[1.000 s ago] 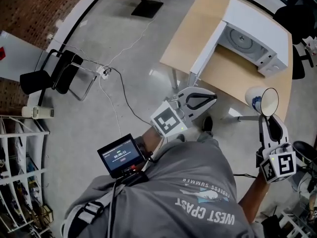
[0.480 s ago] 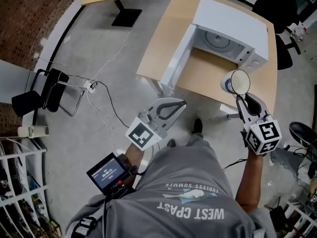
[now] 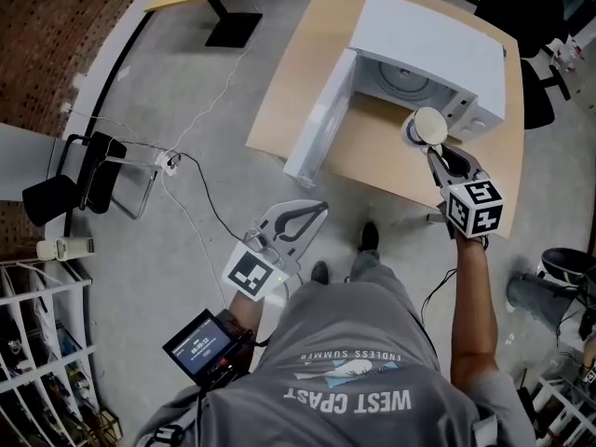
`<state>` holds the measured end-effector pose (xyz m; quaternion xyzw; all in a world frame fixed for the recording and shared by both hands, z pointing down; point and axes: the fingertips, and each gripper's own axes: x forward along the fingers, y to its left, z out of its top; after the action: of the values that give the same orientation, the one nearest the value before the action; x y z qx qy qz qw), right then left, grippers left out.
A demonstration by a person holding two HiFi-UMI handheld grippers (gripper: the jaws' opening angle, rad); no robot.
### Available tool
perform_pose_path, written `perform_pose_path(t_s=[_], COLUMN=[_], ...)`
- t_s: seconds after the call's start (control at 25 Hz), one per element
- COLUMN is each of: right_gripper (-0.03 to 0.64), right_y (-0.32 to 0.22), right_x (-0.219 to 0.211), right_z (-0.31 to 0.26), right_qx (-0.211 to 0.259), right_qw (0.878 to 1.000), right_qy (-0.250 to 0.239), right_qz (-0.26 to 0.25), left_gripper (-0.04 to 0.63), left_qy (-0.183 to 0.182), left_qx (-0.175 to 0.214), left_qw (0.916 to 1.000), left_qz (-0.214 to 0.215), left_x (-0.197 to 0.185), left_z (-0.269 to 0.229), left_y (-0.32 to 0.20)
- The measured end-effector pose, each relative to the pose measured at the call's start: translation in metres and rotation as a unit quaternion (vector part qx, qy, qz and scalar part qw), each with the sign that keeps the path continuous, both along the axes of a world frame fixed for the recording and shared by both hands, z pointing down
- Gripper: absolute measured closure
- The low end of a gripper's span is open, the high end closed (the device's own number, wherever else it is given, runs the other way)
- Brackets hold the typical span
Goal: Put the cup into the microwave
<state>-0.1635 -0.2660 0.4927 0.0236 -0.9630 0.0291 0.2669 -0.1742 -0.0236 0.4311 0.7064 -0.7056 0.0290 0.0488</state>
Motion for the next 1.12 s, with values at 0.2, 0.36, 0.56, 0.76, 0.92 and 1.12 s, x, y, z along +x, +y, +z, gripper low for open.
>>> perform_pose_path(t_s=[0.2, 0.36, 0.56, 0.76, 0.92, 1.12], right_gripper=[0.54, 0.54, 0.54, 0.54, 0.54, 0.54], right_y=[-0.034, -0.055, -0.081, -0.115, -0.15, -0.171], right_x=[-0.036, -0.063, -0.089, -0.109, -0.124, -0.163], right_z=[0.035, 0.061, 0.101, 0.14, 0.171, 0.17], right_qx=[-0.006, -0.005, -0.012, -0.027, -0.039, -0.03], right_qw=[1.0, 0.999, 0.998, 0.996, 0.994, 0.993], right_qy=[0.019, 0.036, 0.063, 0.081, 0.089, 0.102], right_qz=[0.007, 0.009, 0.017, 0.033, 0.041, 0.046], left_gripper=[0.575, 0.575, 0.575, 0.575, 0.575, 0.575], left_qy=[0.014, 0.019, 0.027, 0.032, 0.034, 0.073], left_qx=[-0.021, -0.034, -0.048, -0.067, -0.101, -0.124], left_qw=[0.9995, 0.9988, 0.9973, 0.9948, 0.9911, 0.9847], left_qz=[-0.019, -0.03, -0.048, -0.069, -0.079, -0.098], left_x=[-0.007, -0.012, -0.019, -0.024, -0.021, -0.04], left_z=[0.013, 0.023, 0.031, 0.043, 0.058, 0.045], left_y=[-0.004, -0.007, -0.007, -0.013, -0.031, -0.037])
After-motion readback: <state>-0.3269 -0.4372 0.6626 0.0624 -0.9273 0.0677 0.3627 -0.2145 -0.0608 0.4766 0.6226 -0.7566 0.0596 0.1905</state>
